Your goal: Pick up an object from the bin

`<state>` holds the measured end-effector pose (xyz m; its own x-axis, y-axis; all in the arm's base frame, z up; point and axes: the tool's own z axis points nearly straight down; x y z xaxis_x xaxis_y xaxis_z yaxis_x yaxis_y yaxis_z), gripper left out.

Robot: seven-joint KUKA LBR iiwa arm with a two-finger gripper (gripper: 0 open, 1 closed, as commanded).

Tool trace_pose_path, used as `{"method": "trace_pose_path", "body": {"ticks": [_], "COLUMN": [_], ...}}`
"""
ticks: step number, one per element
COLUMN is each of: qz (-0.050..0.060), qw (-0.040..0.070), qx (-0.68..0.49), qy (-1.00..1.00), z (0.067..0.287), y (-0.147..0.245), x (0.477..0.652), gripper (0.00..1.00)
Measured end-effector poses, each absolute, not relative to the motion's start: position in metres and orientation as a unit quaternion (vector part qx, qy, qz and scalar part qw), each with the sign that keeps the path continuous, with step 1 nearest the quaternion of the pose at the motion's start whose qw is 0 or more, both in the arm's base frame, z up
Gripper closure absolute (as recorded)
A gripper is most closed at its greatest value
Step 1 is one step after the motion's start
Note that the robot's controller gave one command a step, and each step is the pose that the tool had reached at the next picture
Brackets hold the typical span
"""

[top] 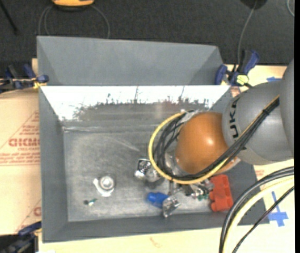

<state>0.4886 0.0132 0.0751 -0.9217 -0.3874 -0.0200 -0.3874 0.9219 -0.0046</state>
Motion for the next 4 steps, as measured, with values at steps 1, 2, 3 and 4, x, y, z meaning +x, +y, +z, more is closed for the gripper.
{"method": "trace_pose_path", "body": {"ticks": [1, 2, 3, 4], "qz": [-0.001, -0.001, -0.002, -0.002], "qw": [0.0, 0.009, 0.005, 0.005], "qx": [-0.375, -0.372, -0.383, -0.387], "qy": [0.927, 0.928, 0.924, 0.922], "z": [0.074, 0.077, 0.189, 0.255], "y": [0.036, 0.038, 0.029, 0.019], "x": [0.536, 0.54, 0.544, 0.549], "gripper": [0.0, 1.0, 1.0, 1.0]}}
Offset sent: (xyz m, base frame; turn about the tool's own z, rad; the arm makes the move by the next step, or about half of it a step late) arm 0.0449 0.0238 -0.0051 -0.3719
